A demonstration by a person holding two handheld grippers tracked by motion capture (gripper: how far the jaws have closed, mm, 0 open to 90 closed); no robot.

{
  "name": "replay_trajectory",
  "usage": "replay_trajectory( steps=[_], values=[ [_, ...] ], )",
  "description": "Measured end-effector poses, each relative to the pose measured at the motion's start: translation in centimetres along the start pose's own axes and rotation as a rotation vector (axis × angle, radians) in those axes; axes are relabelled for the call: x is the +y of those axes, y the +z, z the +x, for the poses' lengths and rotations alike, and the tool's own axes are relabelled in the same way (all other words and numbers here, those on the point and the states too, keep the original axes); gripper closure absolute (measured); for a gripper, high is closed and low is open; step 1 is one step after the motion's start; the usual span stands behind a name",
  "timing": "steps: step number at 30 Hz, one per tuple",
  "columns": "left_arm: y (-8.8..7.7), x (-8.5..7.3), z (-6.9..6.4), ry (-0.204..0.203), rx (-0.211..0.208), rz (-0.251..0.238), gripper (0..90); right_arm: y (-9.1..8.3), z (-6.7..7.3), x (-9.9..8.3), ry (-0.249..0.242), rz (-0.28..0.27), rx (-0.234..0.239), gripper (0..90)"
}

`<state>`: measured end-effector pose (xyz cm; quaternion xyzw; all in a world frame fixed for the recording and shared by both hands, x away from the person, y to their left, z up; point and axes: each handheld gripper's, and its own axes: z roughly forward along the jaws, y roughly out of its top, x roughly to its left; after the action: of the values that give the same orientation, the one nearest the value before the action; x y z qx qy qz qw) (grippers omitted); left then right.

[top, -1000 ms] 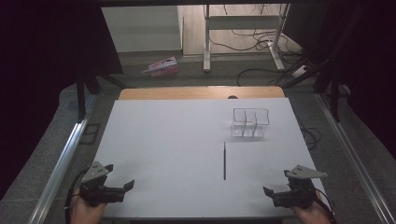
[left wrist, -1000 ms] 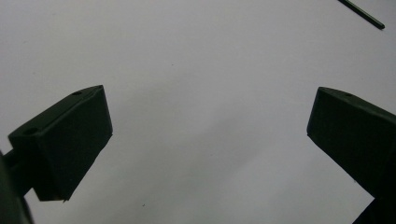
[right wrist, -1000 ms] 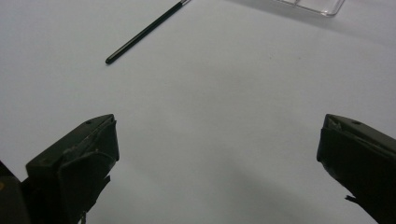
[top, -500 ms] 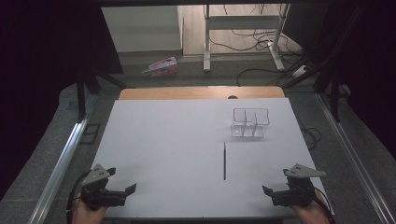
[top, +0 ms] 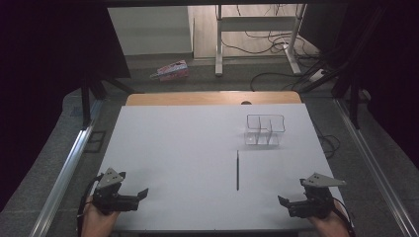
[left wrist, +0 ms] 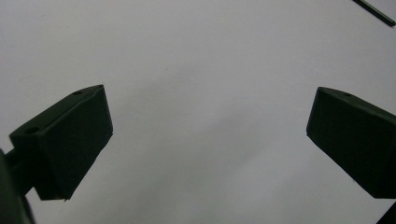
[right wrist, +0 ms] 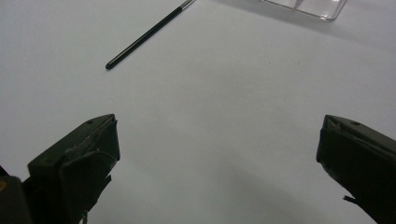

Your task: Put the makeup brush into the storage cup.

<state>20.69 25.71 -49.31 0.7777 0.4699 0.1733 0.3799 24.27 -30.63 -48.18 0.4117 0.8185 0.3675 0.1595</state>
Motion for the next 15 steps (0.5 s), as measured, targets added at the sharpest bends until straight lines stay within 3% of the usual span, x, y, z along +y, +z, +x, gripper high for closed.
replay_trajectory(
  steps=[7, 15],
  values=[
    [-0.4, -0.2, 0.2, -0.035, -0.032, 0.000, 1.5, 0.1, -0.1, 0.4, 0.015, 0.013, -0.003, 0.0],
    [-0.4, -0.3, 0.1, -0.024, -0.034, 0.003, 0.0, 0.2, 0.0, 1.2, -0.009, 0.059, -0.017, 0.0]
  ],
)
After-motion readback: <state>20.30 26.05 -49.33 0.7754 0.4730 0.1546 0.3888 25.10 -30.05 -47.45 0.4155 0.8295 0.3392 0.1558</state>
